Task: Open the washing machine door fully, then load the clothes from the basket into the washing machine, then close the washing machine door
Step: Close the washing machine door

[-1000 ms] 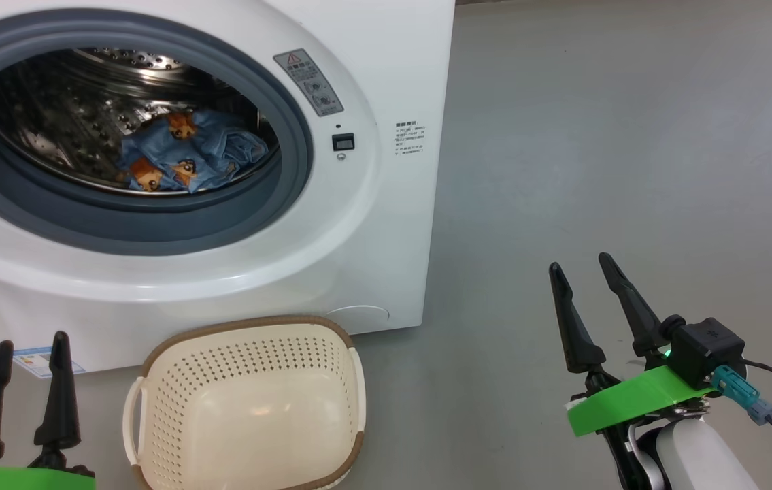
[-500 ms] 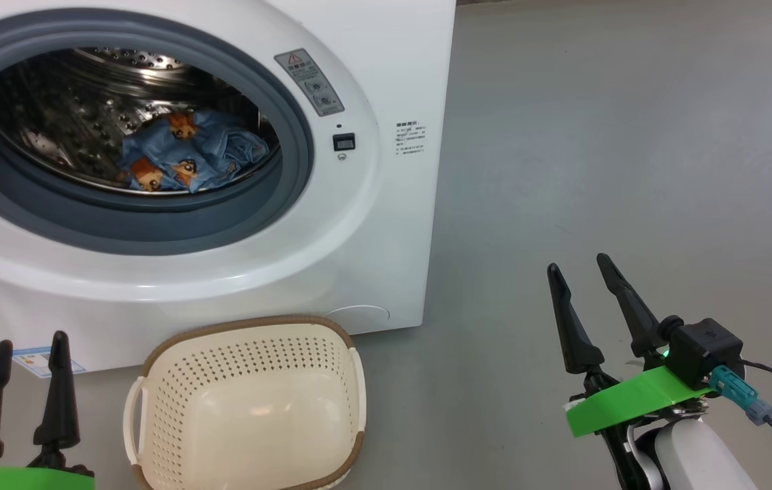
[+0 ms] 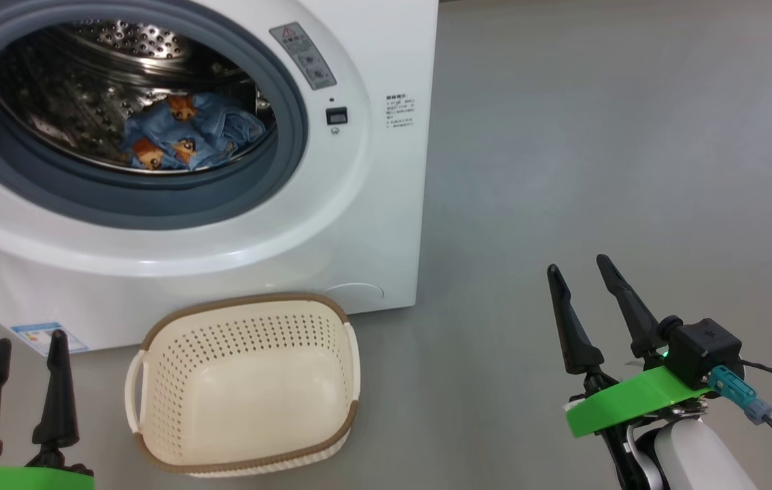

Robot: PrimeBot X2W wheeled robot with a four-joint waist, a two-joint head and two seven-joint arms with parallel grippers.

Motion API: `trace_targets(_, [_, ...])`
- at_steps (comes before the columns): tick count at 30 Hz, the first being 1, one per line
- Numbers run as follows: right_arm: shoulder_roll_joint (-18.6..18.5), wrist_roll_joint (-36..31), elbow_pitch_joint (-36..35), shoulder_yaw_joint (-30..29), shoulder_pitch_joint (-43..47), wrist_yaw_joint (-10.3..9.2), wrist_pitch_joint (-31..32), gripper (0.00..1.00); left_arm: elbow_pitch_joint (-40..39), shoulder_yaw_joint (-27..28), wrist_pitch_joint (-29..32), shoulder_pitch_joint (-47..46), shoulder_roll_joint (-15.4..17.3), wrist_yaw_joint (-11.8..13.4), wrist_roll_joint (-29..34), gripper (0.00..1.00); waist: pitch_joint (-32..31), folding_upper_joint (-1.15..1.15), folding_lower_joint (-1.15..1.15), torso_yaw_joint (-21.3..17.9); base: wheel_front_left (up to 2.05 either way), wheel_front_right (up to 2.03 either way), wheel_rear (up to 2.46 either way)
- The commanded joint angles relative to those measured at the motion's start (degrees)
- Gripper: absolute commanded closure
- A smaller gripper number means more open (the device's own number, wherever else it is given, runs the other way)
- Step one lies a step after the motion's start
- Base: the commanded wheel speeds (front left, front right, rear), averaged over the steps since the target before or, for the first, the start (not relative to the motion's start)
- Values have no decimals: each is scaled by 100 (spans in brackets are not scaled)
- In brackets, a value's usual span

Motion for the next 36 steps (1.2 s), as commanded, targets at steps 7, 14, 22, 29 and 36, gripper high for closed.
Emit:
trace_targets(7, [-29, -30, -120, 103, -86, 32, -46, 0, -151, 231, -37, -123, 181, -13, 3, 0, -2, 0, 0, 6, -80, 80, 0])
trace_targets(14, [-29, -23, -117, 107, -71, 32, -46, 0, -149, 230, -37, -115, 175, -13, 15, 0, -27, 0, 0, 13, -5, 5, 0])
trace_targets(22, [-29, -36, -95, 109, -61, 32, -46, 0, -133, 229, -37, -104, 152, -13, 46, 0, -52, 0, 0, 25, 0, 0, 0])
trace_targets(29, [-29, -44, -65, 124, -87, 32, -46, 0, -121, 215, -37, -110, 149, -13, 69, 0, -63, 0, 0, 35, 0, 0, 0])
trace_targets(36, [-29, -47, -45, 134, -82, 32, -46, 0, -90, 191, -37, -103, 153, -13, 78, 0, -73, 0, 0, 50, 0, 0, 0])
